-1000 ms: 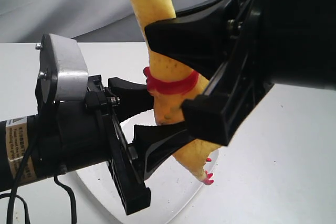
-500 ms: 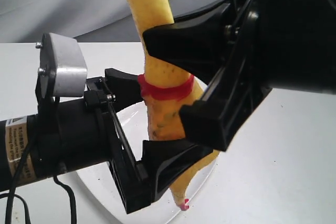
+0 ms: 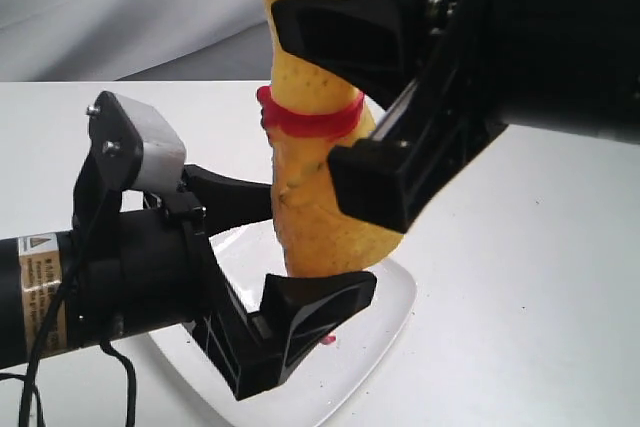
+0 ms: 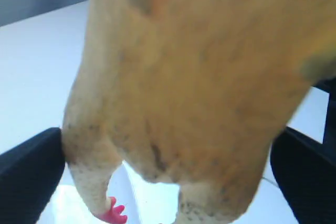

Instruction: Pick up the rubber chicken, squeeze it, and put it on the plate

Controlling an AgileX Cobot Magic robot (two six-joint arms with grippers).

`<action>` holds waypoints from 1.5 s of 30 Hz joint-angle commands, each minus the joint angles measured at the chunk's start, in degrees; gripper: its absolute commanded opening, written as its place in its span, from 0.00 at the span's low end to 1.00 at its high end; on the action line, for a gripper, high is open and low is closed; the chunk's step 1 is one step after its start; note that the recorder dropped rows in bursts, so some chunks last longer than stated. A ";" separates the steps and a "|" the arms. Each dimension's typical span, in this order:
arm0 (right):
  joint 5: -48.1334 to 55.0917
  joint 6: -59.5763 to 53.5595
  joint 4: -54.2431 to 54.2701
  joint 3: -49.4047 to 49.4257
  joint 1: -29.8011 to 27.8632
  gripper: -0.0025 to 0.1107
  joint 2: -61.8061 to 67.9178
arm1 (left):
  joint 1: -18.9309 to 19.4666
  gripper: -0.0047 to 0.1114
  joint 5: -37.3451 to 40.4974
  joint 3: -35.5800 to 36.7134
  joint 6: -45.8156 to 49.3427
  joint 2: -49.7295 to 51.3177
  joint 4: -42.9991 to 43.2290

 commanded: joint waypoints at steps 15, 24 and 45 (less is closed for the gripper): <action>-11.49 1.43 -1.55 -0.03 -0.07 0.02 5.56 | 0.09 0.92 6.37 -0.23 -0.16 -5.77 -2.41; -8.66 2.42 -1.54 -0.03 0.06 0.02 5.69 | 0.19 0.48 3.61 -2.88 5.95 -3.68 -4.71; -7.04 3.37 -0.80 -0.03 0.06 0.02 5.69 | 0.19 0.73 3.65 -2.88 5.95 -3.68 -2.98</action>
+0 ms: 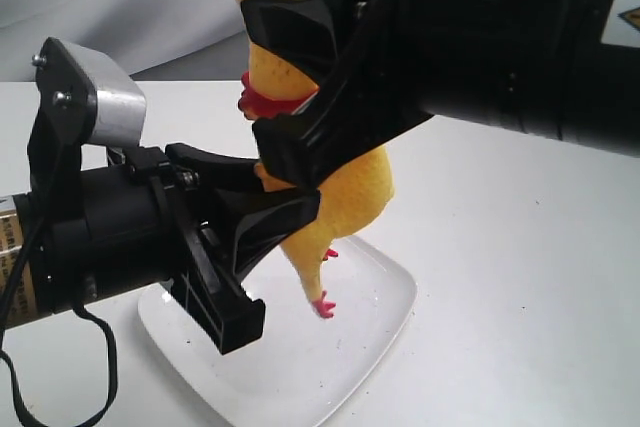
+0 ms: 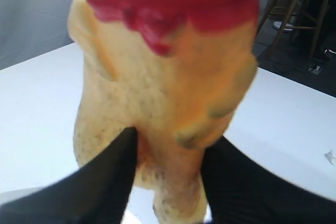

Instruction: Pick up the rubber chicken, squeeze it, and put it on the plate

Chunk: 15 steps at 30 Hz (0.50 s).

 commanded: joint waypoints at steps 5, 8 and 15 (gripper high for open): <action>0.46 0.38 1.37 -0.03 0.06 0.02 -0.17 | -0.01 0.93 -2.01 -0.64 0.07 0.00 0.82; 0.46 0.38 1.48 -0.03 0.06 0.02 -0.17 | -0.01 0.86 -2.01 -0.64 -0.01 0.00 0.82; 0.46 0.38 1.48 -0.03 0.06 0.02 -0.17 | -0.01 0.27 -1.89 -0.26 -0.01 0.00 0.94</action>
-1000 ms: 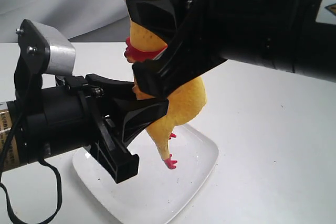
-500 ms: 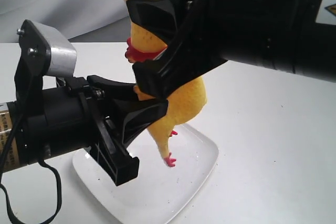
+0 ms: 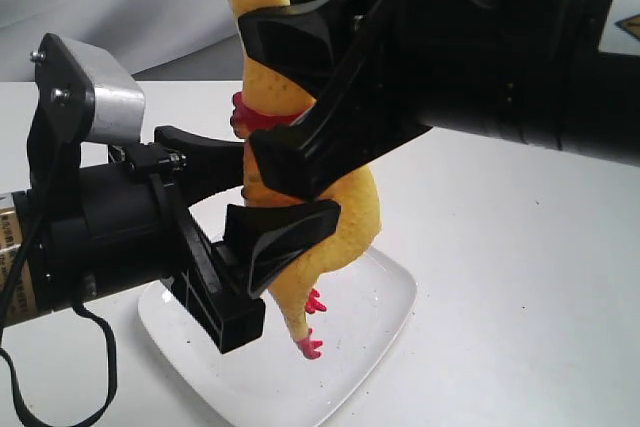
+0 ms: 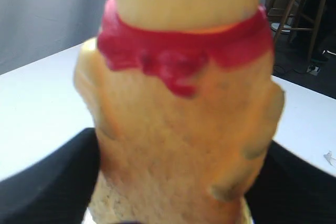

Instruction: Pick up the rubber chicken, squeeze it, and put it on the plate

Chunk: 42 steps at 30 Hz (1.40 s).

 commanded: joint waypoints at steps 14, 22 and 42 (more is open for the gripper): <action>-1.08 0.34 0.05 -0.03 0.06 0.02 -0.17 | -0.01 0.08 -0.38 0.32 -0.03 0.00 1.82; -1.08 0.34 0.05 -0.03 0.06 0.02 -0.17 | -0.01 0.87 0.17 0.32 0.37 0.00 1.82; -1.08 0.34 0.05 -0.03 0.06 0.02 -0.17 | -0.01 0.06 0.22 0.32 -0.03 0.00 1.57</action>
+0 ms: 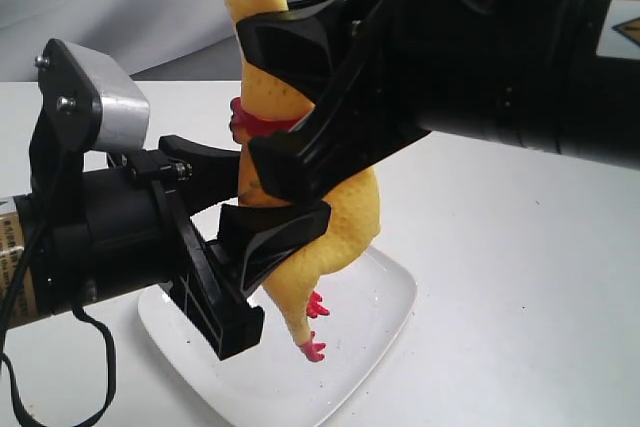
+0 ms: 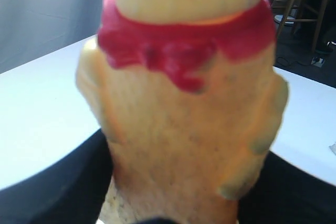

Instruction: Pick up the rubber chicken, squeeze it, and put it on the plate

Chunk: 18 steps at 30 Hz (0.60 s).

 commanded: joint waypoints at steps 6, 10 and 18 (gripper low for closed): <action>-1.55 0.34 0.05 -0.03 0.06 0.02 -0.17 | -0.01 0.06 -0.58 0.21 -0.03 0.00 0.15; -1.55 0.34 0.05 -0.03 0.06 0.02 -0.17 | -0.01 0.12 -0.58 0.21 -0.03 0.00 0.15; -1.55 0.34 0.73 -0.03 0.06 0.02 -0.17 | -0.01 0.85 -0.58 0.21 -0.03 0.00 0.15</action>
